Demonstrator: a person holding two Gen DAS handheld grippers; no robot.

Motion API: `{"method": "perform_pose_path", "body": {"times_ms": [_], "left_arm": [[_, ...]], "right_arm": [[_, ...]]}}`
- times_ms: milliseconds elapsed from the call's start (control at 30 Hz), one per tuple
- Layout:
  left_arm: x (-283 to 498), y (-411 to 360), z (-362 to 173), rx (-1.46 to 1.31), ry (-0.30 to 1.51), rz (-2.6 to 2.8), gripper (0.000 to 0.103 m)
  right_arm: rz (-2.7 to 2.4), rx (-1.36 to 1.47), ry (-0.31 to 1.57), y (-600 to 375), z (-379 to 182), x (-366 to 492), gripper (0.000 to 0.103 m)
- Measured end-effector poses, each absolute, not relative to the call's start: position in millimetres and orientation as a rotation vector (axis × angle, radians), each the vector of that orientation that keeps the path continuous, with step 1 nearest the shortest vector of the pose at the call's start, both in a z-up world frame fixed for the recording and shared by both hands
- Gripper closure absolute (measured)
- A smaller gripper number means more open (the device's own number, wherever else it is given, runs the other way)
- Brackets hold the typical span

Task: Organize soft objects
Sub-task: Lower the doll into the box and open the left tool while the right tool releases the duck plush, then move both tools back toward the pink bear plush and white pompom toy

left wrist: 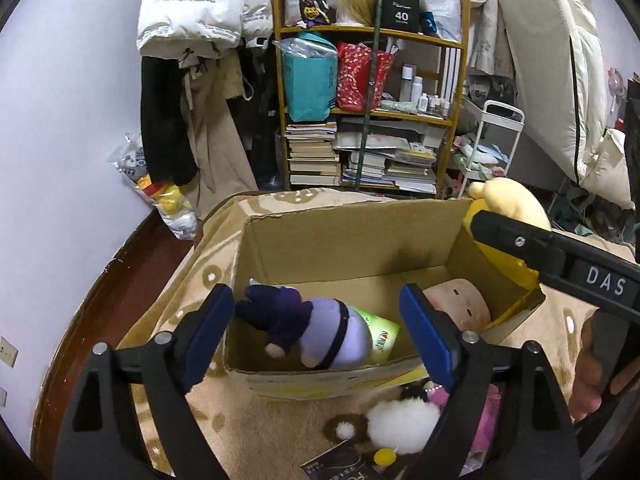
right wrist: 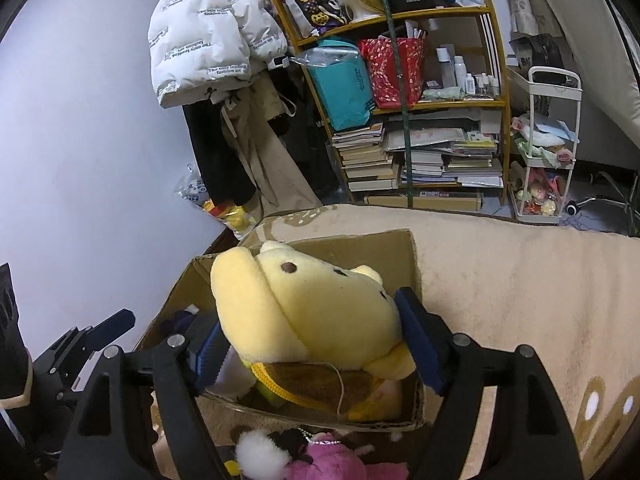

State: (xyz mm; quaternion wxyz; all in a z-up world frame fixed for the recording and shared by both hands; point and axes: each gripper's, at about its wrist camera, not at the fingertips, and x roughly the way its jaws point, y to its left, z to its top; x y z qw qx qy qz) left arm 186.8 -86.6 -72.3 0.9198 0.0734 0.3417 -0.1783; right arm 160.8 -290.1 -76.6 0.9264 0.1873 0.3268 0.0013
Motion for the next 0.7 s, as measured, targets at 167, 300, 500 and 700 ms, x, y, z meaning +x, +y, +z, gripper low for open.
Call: {"method": "perform_pose_path", "body": {"times_ms": [167,300,500,700], "left_arm": [[188,-82,-74,0.138,0.728,-0.358,0.015],[182,-79,-70,0.159,0.708,-0.338,0.014],[172,-73,-64,0.168,0.684,-0.311,0.007],[164,-65,-59,0.174,0.693,-0.289,0.007]], "right_arm": [[0.008,0.407,0.702,-294,-77,160,0.014],[0.008,0.373,0.692,-289,-73,156,0.012],[0.004,0.356,0.688,-286,-66,150,0.011],[-0.017,0.366,0.697,-292,-64,140,0.011]]}}
